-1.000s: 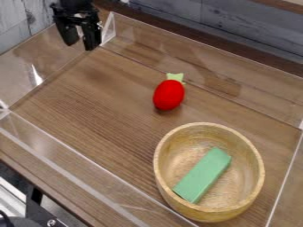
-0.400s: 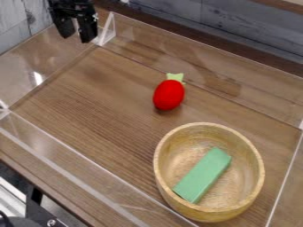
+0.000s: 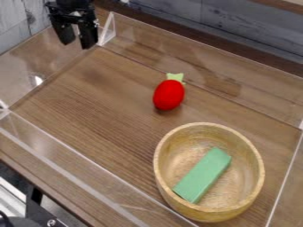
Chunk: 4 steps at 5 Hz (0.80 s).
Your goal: Move the red object to the right side of the table
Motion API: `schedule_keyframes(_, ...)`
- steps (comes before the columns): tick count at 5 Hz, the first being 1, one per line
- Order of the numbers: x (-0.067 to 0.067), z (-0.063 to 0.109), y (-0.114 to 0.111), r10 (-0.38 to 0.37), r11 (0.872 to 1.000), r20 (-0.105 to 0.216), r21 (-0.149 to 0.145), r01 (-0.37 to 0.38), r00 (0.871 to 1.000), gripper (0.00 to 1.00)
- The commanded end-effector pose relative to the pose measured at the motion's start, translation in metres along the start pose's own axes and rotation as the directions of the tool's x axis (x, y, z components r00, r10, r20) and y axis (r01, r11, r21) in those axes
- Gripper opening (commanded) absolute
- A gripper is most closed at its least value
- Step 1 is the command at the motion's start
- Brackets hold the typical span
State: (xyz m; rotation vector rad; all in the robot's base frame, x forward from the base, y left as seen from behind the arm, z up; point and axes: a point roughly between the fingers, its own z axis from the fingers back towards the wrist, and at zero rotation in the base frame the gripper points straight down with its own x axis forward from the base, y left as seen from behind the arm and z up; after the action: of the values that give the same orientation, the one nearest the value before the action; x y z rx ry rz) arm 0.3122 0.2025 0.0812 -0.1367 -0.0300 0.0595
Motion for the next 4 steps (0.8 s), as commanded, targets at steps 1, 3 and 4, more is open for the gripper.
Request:
schedule_keyframes(1,0.013,0.012,0.003,-0.01,1.0,0.053,0.028,0.008,0.999,1.0)
schedule_keyframes(3,0.008,0.037,-0.008,-0.048,0.999,0.087,0.006,0.048,0.995,1.0)
schedule_keyframes(4,0.002,0.045,-0.01,-0.053,0.999,0.089,0.005,0.053,0.995,1.0)
